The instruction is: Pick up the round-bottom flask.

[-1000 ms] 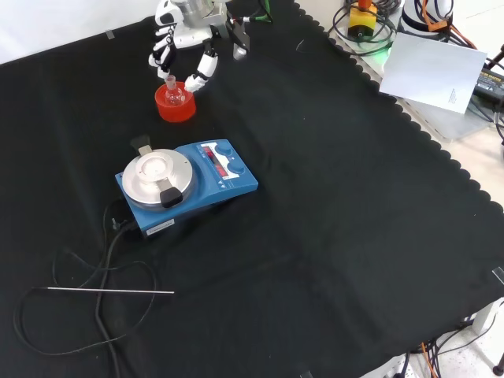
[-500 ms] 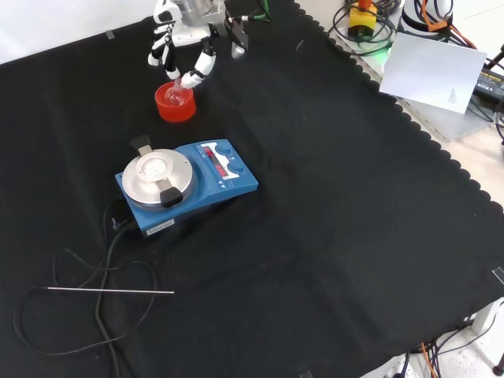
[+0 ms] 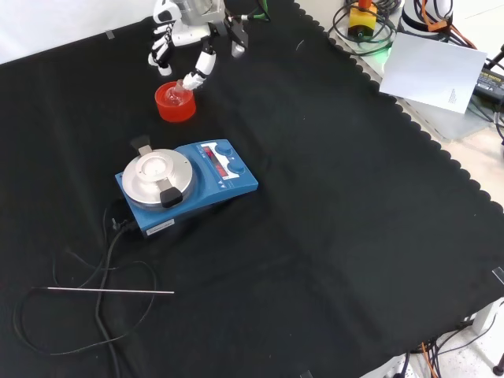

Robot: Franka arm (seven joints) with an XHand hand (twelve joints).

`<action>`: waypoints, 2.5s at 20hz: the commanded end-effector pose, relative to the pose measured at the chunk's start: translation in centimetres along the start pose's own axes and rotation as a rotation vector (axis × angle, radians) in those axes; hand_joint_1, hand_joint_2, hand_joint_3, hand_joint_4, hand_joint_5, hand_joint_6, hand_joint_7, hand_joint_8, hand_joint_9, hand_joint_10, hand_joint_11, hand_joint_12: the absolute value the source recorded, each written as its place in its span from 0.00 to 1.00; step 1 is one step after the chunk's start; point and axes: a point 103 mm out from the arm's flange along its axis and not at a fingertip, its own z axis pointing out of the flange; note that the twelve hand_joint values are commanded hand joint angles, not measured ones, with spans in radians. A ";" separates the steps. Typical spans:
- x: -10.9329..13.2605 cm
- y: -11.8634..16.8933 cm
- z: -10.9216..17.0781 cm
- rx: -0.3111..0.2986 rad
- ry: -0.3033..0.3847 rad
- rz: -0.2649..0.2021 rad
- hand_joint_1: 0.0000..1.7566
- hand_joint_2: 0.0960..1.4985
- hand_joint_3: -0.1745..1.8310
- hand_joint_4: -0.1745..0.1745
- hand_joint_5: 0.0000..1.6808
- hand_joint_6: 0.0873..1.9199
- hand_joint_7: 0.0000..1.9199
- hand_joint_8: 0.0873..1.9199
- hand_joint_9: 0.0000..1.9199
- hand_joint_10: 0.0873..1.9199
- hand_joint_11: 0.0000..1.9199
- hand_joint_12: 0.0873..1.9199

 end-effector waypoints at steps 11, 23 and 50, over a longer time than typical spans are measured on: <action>-1.2 -1.8 -0.1 -0.047 0.006 -0.068 0.32 0.42 0.28 0.32 0.28 0.25 0.10 0.30 0.21 0.32 0.00 0.68; -2.0 -2.7 1.7 -0.123 0.010 -0.144 0.41 0.41 0.27 0.36 0.30 0.25 0.11 0.30 0.22 0.32 0.00 0.68; -0.5 -1.5 3.6 -0.226 -0.022 -0.178 0.50 0.37 0.31 0.38 0.30 0.25 0.12 0.29 0.23 0.31 0.00 0.68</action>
